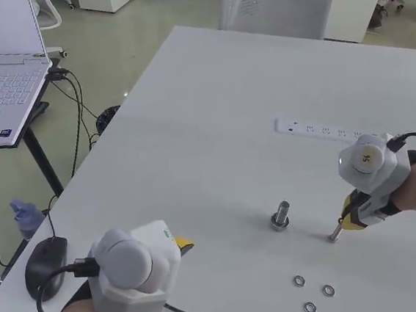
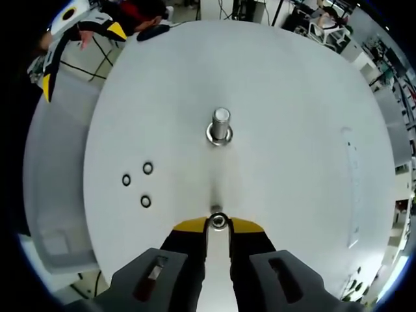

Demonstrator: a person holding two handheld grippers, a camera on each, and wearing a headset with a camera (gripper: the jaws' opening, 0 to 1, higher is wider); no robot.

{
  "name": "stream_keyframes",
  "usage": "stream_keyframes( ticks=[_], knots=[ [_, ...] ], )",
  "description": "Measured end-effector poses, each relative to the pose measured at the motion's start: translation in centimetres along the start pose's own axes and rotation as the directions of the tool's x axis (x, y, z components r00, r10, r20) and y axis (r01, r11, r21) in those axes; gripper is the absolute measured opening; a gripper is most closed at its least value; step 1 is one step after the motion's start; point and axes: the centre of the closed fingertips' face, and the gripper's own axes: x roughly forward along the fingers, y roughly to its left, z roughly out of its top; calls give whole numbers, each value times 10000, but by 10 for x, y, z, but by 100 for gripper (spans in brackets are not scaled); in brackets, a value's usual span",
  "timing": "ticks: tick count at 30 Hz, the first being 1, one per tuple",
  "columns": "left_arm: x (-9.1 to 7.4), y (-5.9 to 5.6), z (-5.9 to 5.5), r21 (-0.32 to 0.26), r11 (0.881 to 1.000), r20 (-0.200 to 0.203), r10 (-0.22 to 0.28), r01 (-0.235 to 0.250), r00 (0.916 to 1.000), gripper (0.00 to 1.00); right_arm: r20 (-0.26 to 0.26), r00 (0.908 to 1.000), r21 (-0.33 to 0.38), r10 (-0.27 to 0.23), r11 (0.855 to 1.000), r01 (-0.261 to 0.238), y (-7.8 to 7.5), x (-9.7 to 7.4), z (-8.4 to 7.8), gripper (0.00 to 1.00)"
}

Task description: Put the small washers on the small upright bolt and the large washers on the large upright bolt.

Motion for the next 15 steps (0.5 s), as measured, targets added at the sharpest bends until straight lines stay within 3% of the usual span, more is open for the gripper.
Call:
stream_keyframes(
  ticks=[15],
  knots=[
    [1,-3,-8,-146,9998,-310,-169,165,9994,91,-7,10000,5,62,10000,-62,-1,13,-3,13]
  ],
)
